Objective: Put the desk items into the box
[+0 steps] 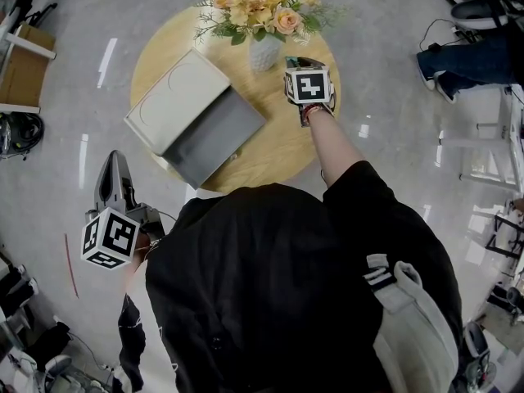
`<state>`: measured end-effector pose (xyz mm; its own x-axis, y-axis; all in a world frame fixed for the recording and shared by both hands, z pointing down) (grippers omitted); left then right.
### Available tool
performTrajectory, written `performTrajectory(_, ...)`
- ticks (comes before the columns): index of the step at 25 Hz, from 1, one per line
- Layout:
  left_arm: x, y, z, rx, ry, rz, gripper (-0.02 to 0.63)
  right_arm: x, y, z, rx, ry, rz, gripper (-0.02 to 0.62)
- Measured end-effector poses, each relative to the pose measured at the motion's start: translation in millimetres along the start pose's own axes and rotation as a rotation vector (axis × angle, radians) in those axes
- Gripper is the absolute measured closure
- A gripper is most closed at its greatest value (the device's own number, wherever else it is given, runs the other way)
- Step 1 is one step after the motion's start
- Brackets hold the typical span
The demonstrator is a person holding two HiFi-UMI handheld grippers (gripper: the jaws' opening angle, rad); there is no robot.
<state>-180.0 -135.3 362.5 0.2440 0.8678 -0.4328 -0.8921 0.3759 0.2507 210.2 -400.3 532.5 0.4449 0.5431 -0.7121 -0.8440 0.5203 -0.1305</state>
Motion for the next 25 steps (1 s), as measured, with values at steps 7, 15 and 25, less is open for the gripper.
performTrajectory(7, 3.8, -0.9, 2.8, 0.003, -0.002, 0.005, 0.597, 4.3, 0.4, 3.5, -0.032, -0.018, 0.005, 0.518)
performTrajectory(15, 3.9, -11.9, 2.8, 0.006, -0.003, 0.057, 0.597, 21.6, 10.2, 18.4, -0.064, -0.042, 0.006, 0.522)
performTrajectory(25, -4.7, -57.7, 14.7, -0.021, 0.037, 0.213, 0.597, 62.0, 25.4, 46.4, -0.210, -0.122, -0.017, 0.523)
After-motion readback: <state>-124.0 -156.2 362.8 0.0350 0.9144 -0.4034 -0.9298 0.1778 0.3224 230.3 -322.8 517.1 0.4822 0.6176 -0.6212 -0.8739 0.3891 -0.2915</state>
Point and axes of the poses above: the fingertips, and each gripper's own axes: x backward along the fingers, y to its left, z out of its underside, the point moved 4 cm from there along x, backward along the fingers, and after that the axes turned 15 degrees about -z, right-handed, at the moved point
